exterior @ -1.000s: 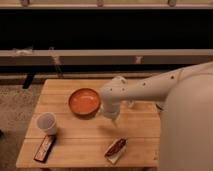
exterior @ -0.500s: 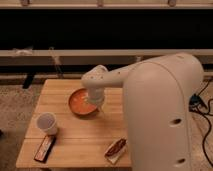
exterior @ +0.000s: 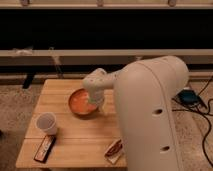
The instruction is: Pick up the ceramic bowl
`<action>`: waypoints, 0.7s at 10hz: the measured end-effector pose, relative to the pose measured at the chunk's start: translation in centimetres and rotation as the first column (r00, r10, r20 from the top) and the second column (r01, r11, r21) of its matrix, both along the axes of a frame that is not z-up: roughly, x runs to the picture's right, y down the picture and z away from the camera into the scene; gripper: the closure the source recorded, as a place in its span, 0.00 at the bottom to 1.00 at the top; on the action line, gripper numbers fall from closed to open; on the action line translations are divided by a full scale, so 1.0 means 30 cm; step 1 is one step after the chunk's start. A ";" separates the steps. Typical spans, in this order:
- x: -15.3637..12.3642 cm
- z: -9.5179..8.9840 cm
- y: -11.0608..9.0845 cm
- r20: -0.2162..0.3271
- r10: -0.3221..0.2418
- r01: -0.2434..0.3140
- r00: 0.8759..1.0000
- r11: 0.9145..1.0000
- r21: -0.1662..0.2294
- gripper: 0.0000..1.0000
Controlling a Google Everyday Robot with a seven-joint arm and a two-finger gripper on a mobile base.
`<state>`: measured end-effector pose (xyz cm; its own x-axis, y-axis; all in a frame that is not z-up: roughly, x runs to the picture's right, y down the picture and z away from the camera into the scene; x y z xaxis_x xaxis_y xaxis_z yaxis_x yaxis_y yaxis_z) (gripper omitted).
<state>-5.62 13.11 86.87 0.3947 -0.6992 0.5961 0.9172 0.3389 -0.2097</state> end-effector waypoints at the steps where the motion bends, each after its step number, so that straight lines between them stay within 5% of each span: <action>1: 0.001 0.012 0.011 0.004 0.001 -0.001 1.000 1.000 0.000 0.20; 3: -0.010 0.027 0.021 0.011 -0.001 0.001 1.000 1.000 0.000 0.23; 7: -0.020 0.045 0.022 0.029 0.014 -0.014 0.999 1.000 -0.008 0.63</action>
